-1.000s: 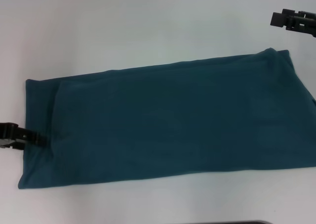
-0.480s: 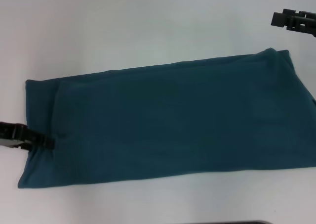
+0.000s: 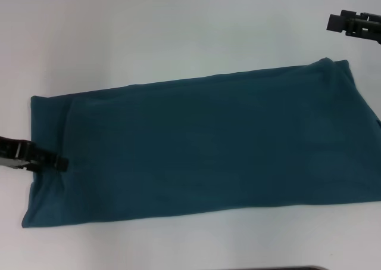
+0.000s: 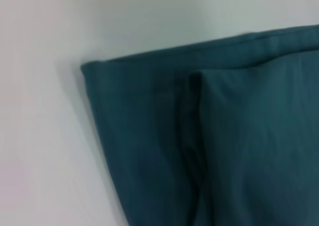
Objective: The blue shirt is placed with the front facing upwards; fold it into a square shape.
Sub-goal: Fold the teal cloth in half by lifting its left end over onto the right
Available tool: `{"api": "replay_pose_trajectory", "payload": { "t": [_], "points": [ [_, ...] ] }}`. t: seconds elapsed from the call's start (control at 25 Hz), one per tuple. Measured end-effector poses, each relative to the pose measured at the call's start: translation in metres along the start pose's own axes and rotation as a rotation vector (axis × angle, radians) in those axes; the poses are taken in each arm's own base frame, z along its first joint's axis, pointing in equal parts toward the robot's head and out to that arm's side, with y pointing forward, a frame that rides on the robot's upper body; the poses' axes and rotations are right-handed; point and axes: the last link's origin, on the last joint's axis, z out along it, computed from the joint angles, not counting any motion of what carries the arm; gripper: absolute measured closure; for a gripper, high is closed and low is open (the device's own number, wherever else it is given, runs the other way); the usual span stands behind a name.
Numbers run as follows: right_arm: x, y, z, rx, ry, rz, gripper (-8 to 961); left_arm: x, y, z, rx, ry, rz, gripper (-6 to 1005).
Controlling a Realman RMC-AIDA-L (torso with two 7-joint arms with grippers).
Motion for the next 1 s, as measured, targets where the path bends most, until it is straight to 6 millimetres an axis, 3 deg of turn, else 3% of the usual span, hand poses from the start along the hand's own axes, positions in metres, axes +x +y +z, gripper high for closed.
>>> {"api": "replay_pose_trajectory", "payload": {
  "t": [0.36,1.0],
  "points": [
    [-0.0026,0.0002,-0.0006,-0.002,-0.017,-0.006,95,-0.0011,-0.0077,-0.0081,0.044,-0.011,-0.021,263],
    [-0.0042,-0.0015,-0.0044,0.007,-0.021,-0.014,96,0.0006,-0.0028,0.0007,0.052,-0.028,-0.018,269]
  ]
}}
